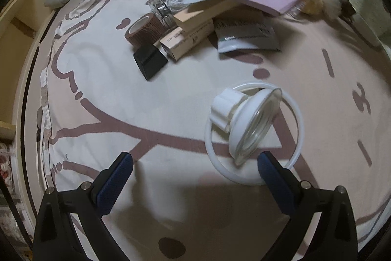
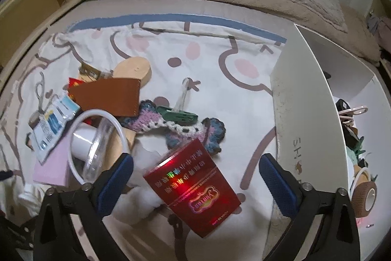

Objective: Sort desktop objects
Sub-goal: 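Approach the red Yunyan box with the right tool while the left tool nears the white knobbed lid, then close the right tool on the red box while the left tool reaches the white lid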

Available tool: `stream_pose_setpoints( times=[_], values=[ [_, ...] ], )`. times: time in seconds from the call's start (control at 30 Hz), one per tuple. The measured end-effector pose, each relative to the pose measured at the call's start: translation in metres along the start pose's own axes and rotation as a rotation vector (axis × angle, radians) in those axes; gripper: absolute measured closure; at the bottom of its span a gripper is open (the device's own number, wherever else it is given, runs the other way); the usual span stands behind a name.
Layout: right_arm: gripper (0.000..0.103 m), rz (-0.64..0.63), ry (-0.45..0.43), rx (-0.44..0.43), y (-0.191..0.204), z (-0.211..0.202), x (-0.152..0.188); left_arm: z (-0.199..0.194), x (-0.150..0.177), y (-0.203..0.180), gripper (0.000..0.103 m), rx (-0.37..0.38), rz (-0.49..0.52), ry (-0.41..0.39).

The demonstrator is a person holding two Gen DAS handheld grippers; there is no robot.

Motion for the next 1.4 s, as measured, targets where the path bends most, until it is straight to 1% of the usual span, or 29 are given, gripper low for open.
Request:
stream_pose_setpoints(
  times=[0.1, 0.17, 0.27, 0.33, 0.37, 0.4, 0.47, 0.57, 0.7, 0.8, 0.9, 1.03, 1.13, 1.2, 1.27, 1.37, 1.4],
  values=[
    [0.028, 0.026, 0.023, -0.043, 0.000, 0.002, -0.002, -0.002, 0.005, -0.002, 0.000, 0.006, 0.019, 0.000],
    [0.035, 0.031, 0.036, -0.057, 0.001, 0.004, -0.001, -0.003, 0.008, -0.002, 0.000, 0.009, 0.032, 0.000],
    [0.040, 0.036, 0.044, -0.066, 0.002, 0.007, -0.001, -0.004, 0.012, -0.003, 0.000, 0.013, 0.050, 0.000],
    [0.045, 0.045, 0.038, -0.071, 0.000, 0.007, -0.002, -0.005, 0.016, -0.003, 0.000, 0.022, 0.063, 0.003],
    [0.052, 0.052, 0.037, -0.077, -0.001, 0.007, -0.004, -0.006, 0.018, -0.003, 0.000, 0.029, 0.074, 0.003],
    [0.055, 0.064, 0.038, -0.087, -0.002, 0.008, -0.005, -0.007, 0.021, -0.004, 0.000, 0.034, 0.078, 0.004],
    [0.059, 0.092, 0.047, -0.106, -0.004, 0.009, -0.007, -0.007, 0.023, -0.003, 0.000, 0.044, 0.086, 0.006],
    [0.060, 0.094, 0.072, -0.121, -0.002, 0.013, -0.005, -0.008, 0.028, -0.002, 0.000, 0.065, 0.090, 0.015],
    [0.060, 0.056, 0.128, -0.109, 0.002, 0.018, 0.006, -0.008, 0.035, 0.000, 0.000, 0.095, 0.099, 0.035],
    [0.060, 0.036, 0.138, -0.099, 0.001, 0.013, 0.013, -0.009, 0.038, 0.000, 0.000, 0.099, 0.113, 0.041],
    [0.060, 0.028, 0.149, -0.105, 0.000, 0.007, 0.020, -0.011, 0.041, -0.003, 0.000, 0.096, 0.128, 0.041],
    [0.060, -0.022, 0.170, -0.090, 0.004, 0.001, 0.031, -0.013, 0.043, -0.006, 0.000, 0.082, 0.145, 0.038],
    [0.060, -0.033, 0.213, -0.093, 0.005, 0.000, 0.042, -0.015, 0.043, -0.007, 0.000, 0.068, 0.149, 0.037],
    [0.060, -0.042, 0.240, -0.093, 0.005, 0.001, 0.050, -0.016, 0.041, -0.007, 0.000, 0.056, 0.149, 0.038],
    [0.060, -0.083, 0.245, -0.084, 0.008, -0.004, 0.057, -0.018, 0.040, -0.008, 0.000, 0.047, 0.144, 0.035],
    [0.060, -0.096, 0.265, -0.085, 0.009, -0.007, 0.066, -0.019, 0.038, -0.009, 0.000, 0.038, 0.128, 0.035],
    [0.060, -0.105, 0.272, -0.081, 0.010, -0.008, 0.069, -0.019, 0.036, -0.003, 0.000, 0.037, 0.124, 0.034]
  ],
)
Point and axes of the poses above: each gripper's, at about its wrist camera, not at the fingertips, and z roughly the way its jaws point, y to its left, x to its underside, the point moved 2 cm from there along z, roughly the way its jaws point, and after that the axes turned 2 degrees about z, right-handed, at the moved point
